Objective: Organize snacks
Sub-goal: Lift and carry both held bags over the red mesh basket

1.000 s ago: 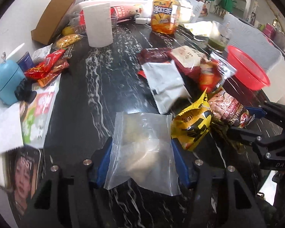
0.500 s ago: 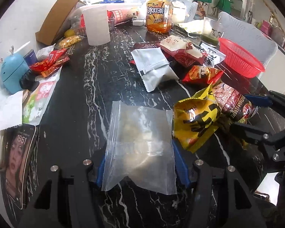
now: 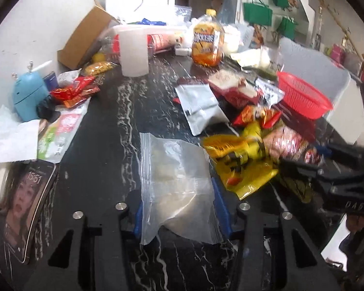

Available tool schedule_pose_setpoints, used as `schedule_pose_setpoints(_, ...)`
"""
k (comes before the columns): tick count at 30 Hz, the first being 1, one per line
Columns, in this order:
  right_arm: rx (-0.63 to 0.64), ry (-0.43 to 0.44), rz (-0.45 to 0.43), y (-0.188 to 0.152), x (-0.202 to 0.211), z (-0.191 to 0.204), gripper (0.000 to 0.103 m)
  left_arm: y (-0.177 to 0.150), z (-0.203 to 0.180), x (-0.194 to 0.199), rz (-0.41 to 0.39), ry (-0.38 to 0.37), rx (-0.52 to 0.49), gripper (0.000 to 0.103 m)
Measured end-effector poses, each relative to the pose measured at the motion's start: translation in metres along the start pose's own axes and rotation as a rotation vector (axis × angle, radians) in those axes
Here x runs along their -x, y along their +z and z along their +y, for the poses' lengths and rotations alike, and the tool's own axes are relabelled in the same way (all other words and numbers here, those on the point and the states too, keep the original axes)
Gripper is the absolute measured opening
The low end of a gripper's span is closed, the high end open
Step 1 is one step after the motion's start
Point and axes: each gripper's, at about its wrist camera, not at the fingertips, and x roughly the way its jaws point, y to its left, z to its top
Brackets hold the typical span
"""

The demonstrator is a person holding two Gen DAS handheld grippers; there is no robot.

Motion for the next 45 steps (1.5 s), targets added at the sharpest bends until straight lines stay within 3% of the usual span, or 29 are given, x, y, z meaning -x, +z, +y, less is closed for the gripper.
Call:
schedule_pose_setpoints(15,0.069,-0.037,-0.044,-0.016,0.038,0.012,0.046,0.001,-0.016,0.040,-0.084,-0.028,-0.037,0.040)
schedule_pose_setpoints(23,0.053,-0.076,-0.025,-0.024,0.056,0.013,0.048,0.000,-0.037,0.066,-0.117,-0.129,-0.070,0.040)
schedule_pose_setpoints(27,0.060,-0.058,-0.009,-0.027,0.054,0.015,0.069,-0.001,-0.043,0.064,-0.101,-0.161,-0.066,0.040)
schedule_pose_setpoints(29,0.058,-0.059,-0.001,-0.028,0.051,0.014,0.070,-0.002,-0.044,0.063,-0.095,-0.160,-0.063,0.040)
schedule_pose_setpoints(31,0.047,-0.072,0.017,-0.029,0.045,0.011,0.079,-0.004,-0.045,0.061,-0.088,-0.157,-0.060,0.040)
schedule_pose_setpoints(35,0.040,-0.102,0.048,-0.027,0.034,0.007,0.081,-0.006,-0.045,0.058,-0.076,-0.155,-0.054,0.040)
schedule_pose_setpoints(37,0.028,-0.074,0.089,-0.027,0.027,0.006,0.081,-0.007,-0.044,0.057,-0.072,-0.152,-0.052,0.040)
schedule_pose_setpoints(39,0.023,-0.050,0.112,-0.027,0.021,0.006,0.075,-0.008,-0.043,0.056,-0.068,-0.143,-0.049,0.040)
schedule_pose_setpoints(40,0.035,-0.050,0.114,-0.028,0.019,0.008,0.054,-0.008,-0.043,0.055,-0.066,-0.141,-0.049,0.040)
schedule_pose_setpoints(45,0.058,-0.053,0.081,-0.027,0.021,0.010,0.049,-0.008,-0.042,0.052,-0.058,-0.136,-0.042,0.040)
